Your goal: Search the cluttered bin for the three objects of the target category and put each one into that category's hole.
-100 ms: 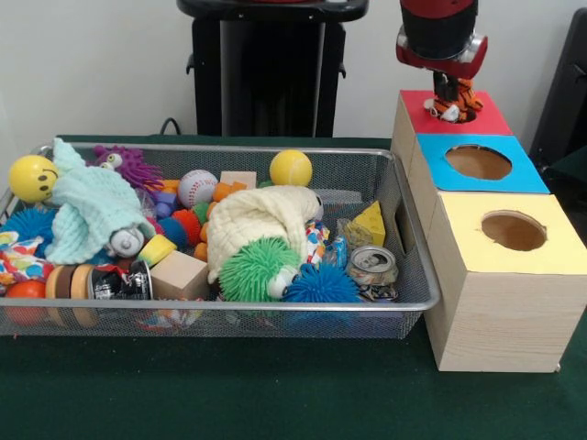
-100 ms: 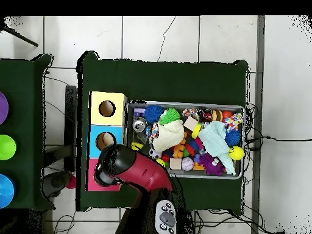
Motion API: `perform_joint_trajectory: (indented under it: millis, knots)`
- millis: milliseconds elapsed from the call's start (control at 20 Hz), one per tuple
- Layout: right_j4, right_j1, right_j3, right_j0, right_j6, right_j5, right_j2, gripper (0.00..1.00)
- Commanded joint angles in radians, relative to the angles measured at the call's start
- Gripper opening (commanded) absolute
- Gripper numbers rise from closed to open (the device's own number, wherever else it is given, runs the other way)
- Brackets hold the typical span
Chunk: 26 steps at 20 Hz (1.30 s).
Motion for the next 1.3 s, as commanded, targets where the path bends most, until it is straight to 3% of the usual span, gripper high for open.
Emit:
perform_joint_trajectory:
  millis: [50, 250, 850, 1050, 1300]
  knots:
    - [0.058, 0.011, 0.085, -0.018, 0.202, -0.121, 0.052, 0.00]
    - [0.065, 0.028, 0.097, -0.041, 0.177, -0.164, 0.077, 0.00]
    - [0.044, 0.036, 0.083, -0.030, 0.197, -0.123, 0.057, 0.00]
    - [-0.006, -0.040, 0.060, -0.010, 0.246, 0.031, 0.000, 0.00]
    - [-0.075, -0.139, -0.022, 0.008, 0.318, 0.247, -0.066, 0.00]
